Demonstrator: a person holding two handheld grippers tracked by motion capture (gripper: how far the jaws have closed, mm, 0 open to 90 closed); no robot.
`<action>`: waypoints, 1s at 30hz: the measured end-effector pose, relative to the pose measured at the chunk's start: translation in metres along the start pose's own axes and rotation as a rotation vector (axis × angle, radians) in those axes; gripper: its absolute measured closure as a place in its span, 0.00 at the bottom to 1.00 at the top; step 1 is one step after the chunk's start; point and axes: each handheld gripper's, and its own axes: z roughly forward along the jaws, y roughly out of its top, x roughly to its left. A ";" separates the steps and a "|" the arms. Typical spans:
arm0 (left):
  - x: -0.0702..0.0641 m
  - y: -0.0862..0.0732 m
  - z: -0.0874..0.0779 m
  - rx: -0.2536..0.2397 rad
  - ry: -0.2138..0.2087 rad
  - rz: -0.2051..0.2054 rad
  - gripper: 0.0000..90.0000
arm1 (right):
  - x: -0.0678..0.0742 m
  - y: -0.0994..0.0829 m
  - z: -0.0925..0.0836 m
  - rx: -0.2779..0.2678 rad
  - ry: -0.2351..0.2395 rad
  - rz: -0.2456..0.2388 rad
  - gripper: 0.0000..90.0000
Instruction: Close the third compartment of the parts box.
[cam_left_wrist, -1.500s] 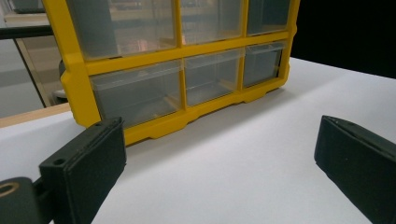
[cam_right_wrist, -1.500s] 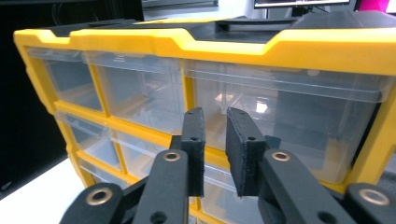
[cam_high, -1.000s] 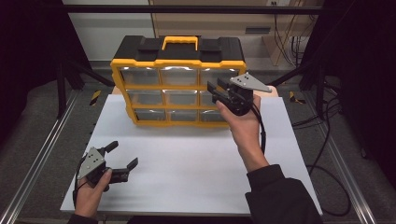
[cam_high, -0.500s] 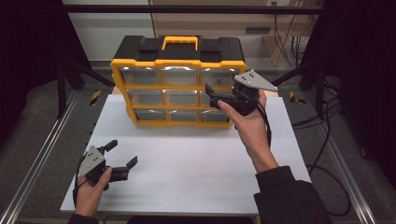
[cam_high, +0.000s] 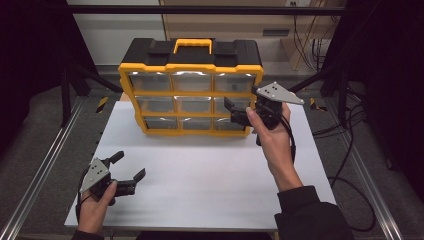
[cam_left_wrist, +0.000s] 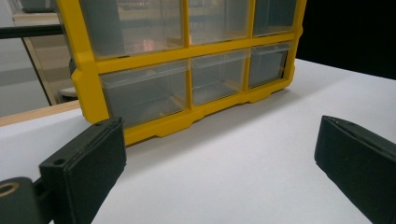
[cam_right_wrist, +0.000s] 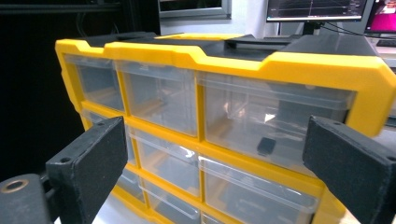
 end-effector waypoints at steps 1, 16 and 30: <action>0.000 0.000 -0.001 -0.004 0.002 -0.004 0.02 | 0.000 0.000 -0.001 0.002 -0.003 0.008 0.08; 0.004 0.000 -0.003 -0.014 0.005 -0.023 0.02 | -0.005 -0.001 -0.009 -0.007 -0.015 0.013 0.07; 0.015 0.002 -0.013 -0.055 0.042 -0.056 0.02 | -0.022 -0.006 -0.027 -0.034 -0.036 0.047 0.07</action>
